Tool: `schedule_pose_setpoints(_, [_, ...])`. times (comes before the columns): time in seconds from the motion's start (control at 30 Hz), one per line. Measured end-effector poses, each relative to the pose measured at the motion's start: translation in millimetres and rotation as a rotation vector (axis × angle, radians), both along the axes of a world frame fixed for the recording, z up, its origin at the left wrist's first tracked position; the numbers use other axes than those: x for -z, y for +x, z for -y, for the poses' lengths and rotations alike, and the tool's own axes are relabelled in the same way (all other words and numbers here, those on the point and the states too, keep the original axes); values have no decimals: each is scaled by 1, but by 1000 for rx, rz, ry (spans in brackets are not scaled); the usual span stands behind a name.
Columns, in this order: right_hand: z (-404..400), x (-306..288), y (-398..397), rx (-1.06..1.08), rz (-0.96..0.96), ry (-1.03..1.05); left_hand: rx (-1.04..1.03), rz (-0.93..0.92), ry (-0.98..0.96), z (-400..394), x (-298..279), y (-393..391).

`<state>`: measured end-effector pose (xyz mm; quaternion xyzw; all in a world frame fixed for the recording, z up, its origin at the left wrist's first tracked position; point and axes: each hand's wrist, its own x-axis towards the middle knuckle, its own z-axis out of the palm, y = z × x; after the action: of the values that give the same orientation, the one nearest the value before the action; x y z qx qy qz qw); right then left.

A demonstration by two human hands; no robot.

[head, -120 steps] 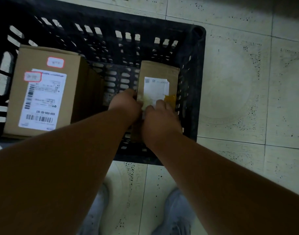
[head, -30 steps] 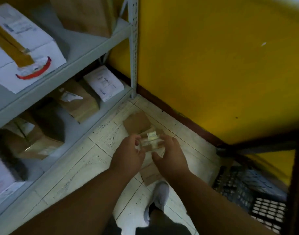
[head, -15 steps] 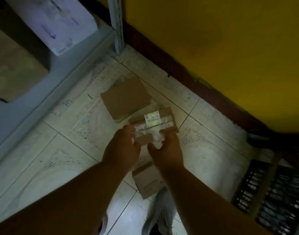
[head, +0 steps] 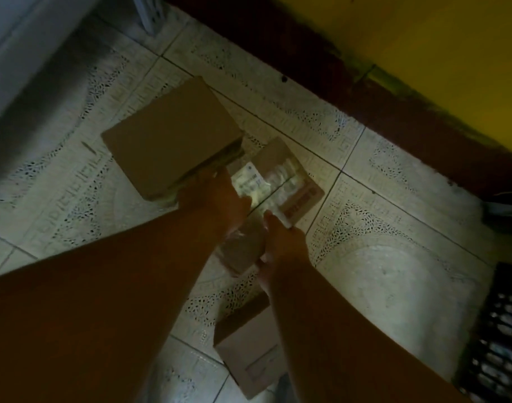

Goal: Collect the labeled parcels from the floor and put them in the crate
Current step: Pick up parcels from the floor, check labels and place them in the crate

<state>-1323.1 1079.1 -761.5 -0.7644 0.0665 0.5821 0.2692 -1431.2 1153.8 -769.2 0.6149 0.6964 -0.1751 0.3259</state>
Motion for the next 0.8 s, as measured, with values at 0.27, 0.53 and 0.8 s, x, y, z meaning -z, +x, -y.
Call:
schedule_pose_setpoints(0.27, [-35,-210,-1,-172,350,270,-483,397,278,8,-214,-10])
schedule_pose_setpoints(0.53, [-113,-548,-18,-403,601,746,-558,676,583,-62,-564,-55])
schedule_pose_setpoints(0.8, [-96,-830,-32,-462,654,1065,-488,1037,715,-38,-832,-83])
